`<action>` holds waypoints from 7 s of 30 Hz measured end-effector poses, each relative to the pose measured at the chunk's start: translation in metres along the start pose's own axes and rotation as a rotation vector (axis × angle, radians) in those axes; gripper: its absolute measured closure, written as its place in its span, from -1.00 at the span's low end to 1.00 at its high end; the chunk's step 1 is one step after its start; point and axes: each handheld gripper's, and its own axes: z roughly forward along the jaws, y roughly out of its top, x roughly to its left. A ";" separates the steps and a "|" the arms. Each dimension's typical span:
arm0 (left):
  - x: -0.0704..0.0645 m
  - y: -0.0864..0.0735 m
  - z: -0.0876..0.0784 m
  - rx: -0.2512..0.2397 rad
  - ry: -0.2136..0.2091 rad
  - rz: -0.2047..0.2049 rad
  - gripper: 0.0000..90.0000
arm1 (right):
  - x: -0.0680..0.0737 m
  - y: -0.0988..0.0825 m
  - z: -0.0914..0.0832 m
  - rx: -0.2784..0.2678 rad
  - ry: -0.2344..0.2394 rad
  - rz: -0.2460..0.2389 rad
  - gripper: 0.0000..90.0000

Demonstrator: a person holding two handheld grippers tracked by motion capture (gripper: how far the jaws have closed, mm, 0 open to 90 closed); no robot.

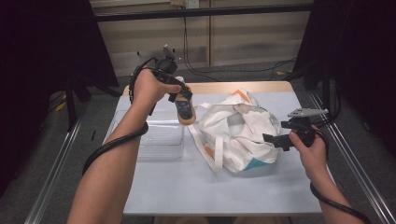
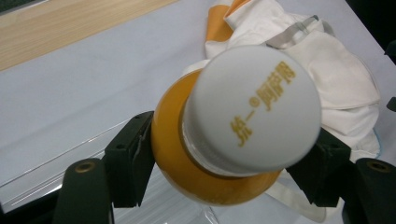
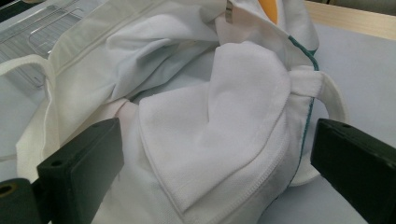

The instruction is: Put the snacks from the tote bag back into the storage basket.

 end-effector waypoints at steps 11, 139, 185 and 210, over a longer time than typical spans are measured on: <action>0.010 -0.005 -0.004 -0.005 0.017 -0.029 -0.33 | 0.000 0.001 0.000 -0.002 0.002 -0.001 -0.95; 0.053 -0.026 0.073 0.089 0.102 -0.033 -0.33 | 0.003 0.001 -0.001 -0.007 0.017 -0.001 -0.95; 0.055 -0.061 0.057 -0.021 0.031 -0.095 -0.49 | 0.006 0.003 0.002 -0.004 0.026 -0.012 -0.95; 0.066 -0.106 0.043 -0.073 -0.033 -0.122 -0.56 | 0.005 0.001 0.004 0.009 0.020 -0.009 -0.95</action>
